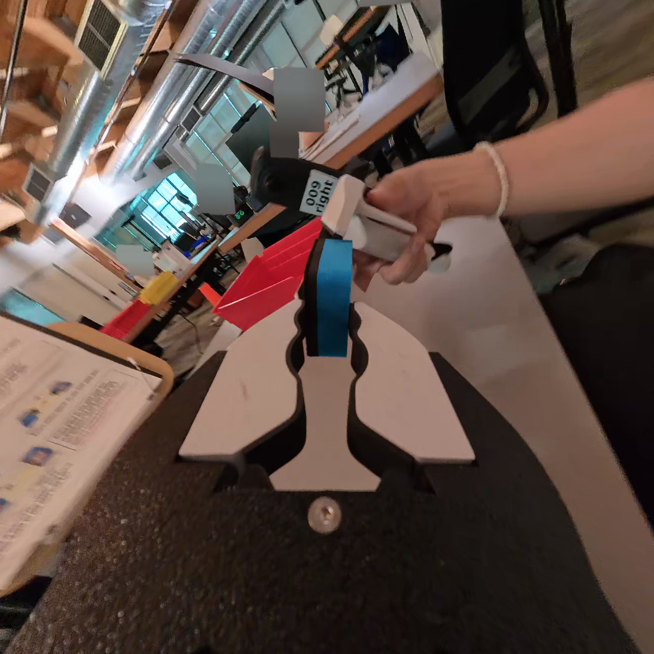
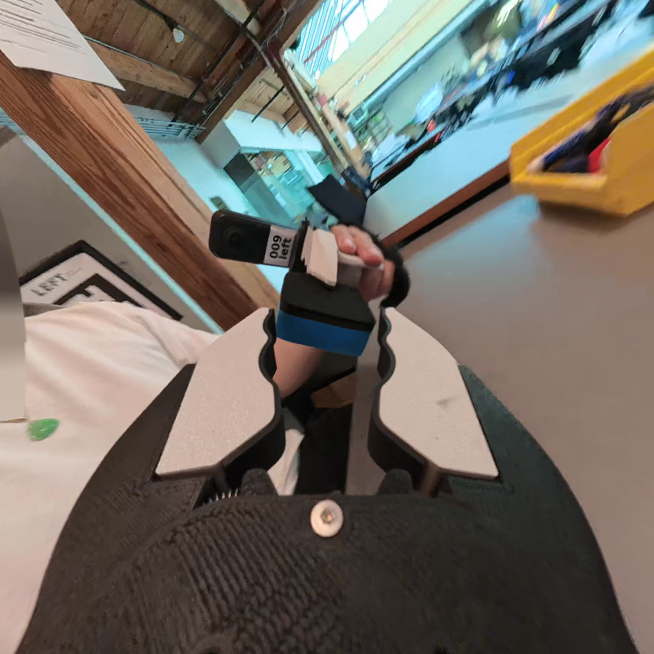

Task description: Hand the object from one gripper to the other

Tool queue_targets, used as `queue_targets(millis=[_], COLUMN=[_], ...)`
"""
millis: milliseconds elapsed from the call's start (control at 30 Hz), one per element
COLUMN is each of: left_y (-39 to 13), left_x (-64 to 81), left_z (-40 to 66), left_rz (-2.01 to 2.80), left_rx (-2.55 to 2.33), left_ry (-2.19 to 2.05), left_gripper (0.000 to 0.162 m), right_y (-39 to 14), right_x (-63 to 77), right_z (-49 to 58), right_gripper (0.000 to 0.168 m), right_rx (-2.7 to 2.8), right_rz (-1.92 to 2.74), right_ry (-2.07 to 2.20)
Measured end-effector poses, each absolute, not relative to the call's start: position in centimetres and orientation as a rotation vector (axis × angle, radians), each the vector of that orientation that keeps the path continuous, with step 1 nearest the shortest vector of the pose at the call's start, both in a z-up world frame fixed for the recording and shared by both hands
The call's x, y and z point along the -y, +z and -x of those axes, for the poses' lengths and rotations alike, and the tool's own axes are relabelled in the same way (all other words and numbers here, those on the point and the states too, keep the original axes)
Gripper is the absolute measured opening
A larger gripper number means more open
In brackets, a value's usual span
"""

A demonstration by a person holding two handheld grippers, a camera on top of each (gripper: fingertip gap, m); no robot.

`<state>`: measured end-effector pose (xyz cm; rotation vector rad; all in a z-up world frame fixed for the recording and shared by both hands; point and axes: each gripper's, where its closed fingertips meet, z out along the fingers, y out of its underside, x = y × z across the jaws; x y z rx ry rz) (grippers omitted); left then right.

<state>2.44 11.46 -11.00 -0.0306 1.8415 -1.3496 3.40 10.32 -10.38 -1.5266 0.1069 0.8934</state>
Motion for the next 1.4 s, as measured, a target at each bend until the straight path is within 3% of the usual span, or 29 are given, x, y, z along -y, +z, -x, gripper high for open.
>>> queue_targets(millis=[133,300,367,567,733,767,867,1000,1200,1400], left_y=[-9.6,-8.9,-9.4,-10.6,-10.6,-10.5,-10.5,-11.2,-10.9,-12.4], left_x=[-12.4,-12.3,-12.1,-11.1,-11.5,-11.7,-12.4,-12.5,-11.1,-11.0], left_z=[-2.8,-3.4,-3.5,-3.3,-3.4,-3.6,-4.0,-3.9,-3.5,-3.7], left_rz=[0.350,0.718,0.737,0.699,0.647,0.619,0.480,0.193,-0.021,-0.055], left_rx=[-1.876,-1.896,-1.913,-2.003,-1.968,-1.946,-1.877,-1.840,-1.714,-1.784], left_ry=[-1.666,-2.056,-2.075,-2.002,-1.977,-1.936,-1.695,-1.331,-1.194,-1.129], left_gripper=[0.021,0.021,0.021,0.022,0.023,0.027,0.060,0.075,0.078,0.057], right_y=[-8.6,-8.5,-8.3,-9.2,-9.5,-9.5,-9.6,-9.8,-11.3,-11.4], right_x=[-9.7,-9.5,-9.9,-10.3,-10.6,-10.7,-10.8,-10.4,-10.6,-10.5], right_z=[-5.6,-4.1,-3.9,-4.1,-4.2,-4.3,-5.4,-5.4,-4.5,-3.7], right_gripper=[0.064,0.058,0.048,0.022,0.021,0.021,0.021,0.021,0.021,0.021], right_rx=[0.003,0.212,0.183,0.146,0.087,0.059,-0.095,-0.194,-0.196,-0.182], right_rz=[1.471,1.497,1.488,1.503,1.547,1.546,1.535,1.506,1.581,1.596], right_ry=[0.443,0.170,0.207,0.288,0.376,0.400,0.511,0.753,0.834,0.904])
